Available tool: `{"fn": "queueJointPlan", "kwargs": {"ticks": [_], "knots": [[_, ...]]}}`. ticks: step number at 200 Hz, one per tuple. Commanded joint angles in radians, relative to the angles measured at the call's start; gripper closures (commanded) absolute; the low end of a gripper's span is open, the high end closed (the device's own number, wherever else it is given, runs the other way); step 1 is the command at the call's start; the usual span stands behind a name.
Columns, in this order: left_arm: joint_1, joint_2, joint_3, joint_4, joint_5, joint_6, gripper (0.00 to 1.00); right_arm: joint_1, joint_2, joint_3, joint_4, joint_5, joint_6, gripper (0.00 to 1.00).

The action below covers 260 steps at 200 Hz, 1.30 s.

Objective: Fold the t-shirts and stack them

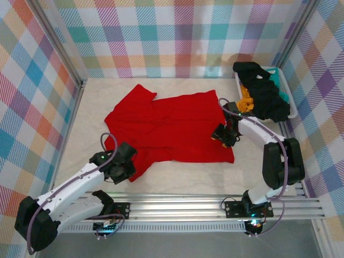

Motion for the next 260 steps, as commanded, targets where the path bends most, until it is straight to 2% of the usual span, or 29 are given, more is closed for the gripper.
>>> {"fn": "queueJointPlan", "kwargs": {"ticks": [1,27,49,83,124,155,173,211,260], "knots": [[-0.015,-0.031,0.033,-0.042,-0.071,-0.038,1.0,0.007,-0.133,-0.097,-0.106,0.071,0.1,0.44],[-0.022,-0.086,-0.006,-0.027,-0.025,-0.05,1.0,-0.012,-0.242,-0.214,-0.124,0.102,0.167,0.41],[-0.041,-0.091,-0.046,0.052,0.052,-0.064,1.0,-0.06,-0.264,-0.283,-0.081,0.042,0.229,0.41],[-0.139,0.048,-0.028,0.186,0.145,0.01,1.0,-0.13,-0.309,-0.366,-0.008,-0.006,0.367,0.41],[-0.293,0.256,0.04,0.127,0.151,0.106,1.0,-0.174,-0.254,-0.381,0.078,-0.086,0.463,0.45],[-0.326,0.261,0.051,0.094,0.084,0.11,1.0,-0.182,-0.24,-0.408,0.122,-0.067,0.494,0.58],[-0.326,0.236,0.076,0.065,0.019,0.085,1.0,-0.183,-0.214,-0.402,0.11,-0.087,0.498,0.61],[-0.325,0.176,0.1,-0.013,-0.1,0.024,1.0,-0.184,-0.28,-0.435,0.042,-0.04,0.519,0.59],[-0.324,0.155,0.091,-0.059,-0.158,-0.035,1.0,-0.193,-0.318,-0.407,0.011,0.037,0.494,0.51]]}}
